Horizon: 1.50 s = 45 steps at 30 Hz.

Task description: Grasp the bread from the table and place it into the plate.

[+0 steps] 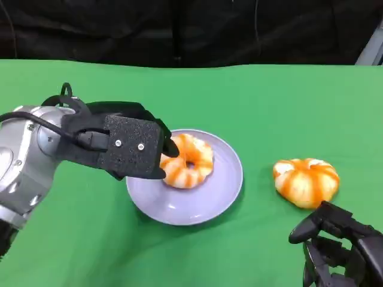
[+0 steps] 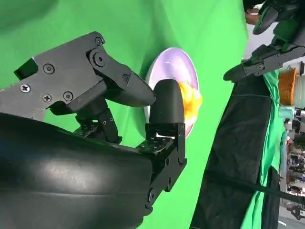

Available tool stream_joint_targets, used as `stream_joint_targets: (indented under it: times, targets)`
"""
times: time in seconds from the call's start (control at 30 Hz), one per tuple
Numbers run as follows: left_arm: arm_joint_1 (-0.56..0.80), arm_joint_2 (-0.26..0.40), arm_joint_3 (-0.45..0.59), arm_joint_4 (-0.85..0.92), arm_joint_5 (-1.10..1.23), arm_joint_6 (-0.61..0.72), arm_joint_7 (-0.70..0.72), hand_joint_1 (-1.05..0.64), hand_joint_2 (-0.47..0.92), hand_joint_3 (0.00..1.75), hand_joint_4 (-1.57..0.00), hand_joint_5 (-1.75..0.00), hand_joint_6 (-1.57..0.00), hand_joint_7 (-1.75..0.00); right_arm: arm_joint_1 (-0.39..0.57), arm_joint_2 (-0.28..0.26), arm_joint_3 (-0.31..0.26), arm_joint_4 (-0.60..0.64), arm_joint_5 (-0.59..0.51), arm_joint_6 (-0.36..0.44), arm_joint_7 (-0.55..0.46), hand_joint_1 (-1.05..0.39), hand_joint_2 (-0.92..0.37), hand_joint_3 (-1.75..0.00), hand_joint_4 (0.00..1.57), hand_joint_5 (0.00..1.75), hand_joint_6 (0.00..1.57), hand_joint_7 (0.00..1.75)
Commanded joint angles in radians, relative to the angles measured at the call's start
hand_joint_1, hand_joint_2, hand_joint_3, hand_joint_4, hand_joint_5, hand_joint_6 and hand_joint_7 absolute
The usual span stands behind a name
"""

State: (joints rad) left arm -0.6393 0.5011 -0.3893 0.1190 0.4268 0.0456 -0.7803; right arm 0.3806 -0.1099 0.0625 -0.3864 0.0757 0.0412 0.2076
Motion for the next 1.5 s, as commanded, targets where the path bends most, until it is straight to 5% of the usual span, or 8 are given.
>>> stream_joint_targets:
  times: [0.03, 0.1, 0.2, 1.5]
  targets:
    - [0.009, 0.006, 0.006, 0.007, -0.01, -0.01, 0.003, -1.05, 0.92, 0.66, -0.25, 0.0, -0.69, -0.03, 0.0, -0.003, -0.003, -0.011, 0.007, 0.002, -0.002, -0.05, -0.69, -1.03, 0.76, 1.75, 0.64, 1.62]
    - [0.01, 0.006, 0.01, 0.008, -0.027, -0.019, -0.007, -1.05, 0.92, 0.7, -0.42, -0.07, -0.61, -0.01, 0.0, -0.006, -0.004, -0.009, 0.006, -0.003, 0.0, -0.06, -0.69, -1.03, 0.75, 1.75, 0.64, 1.61]
    - [0.01, 0.008, 0.008, 0.01, -0.034, -0.023, -0.007, -1.05, 0.92, 0.72, -0.47, -0.08, -0.6, 0.0, 0.001, -0.006, -0.004, -0.009, 0.005, -0.005, 0.001, -0.06, -0.69, -1.03, 0.75, 1.75, 0.63, 1.62]
    - [0.009, 0.01, 0.006, 0.011, -0.037, -0.024, -0.005, -1.05, 0.92, 0.72, -0.5, -0.03, -0.59, 0.0, 0.001, -0.006, -0.004, -0.009, 0.005, -0.005, 0.001, -0.06, -0.69, -1.03, 0.75, 1.75, 0.63, 1.62]
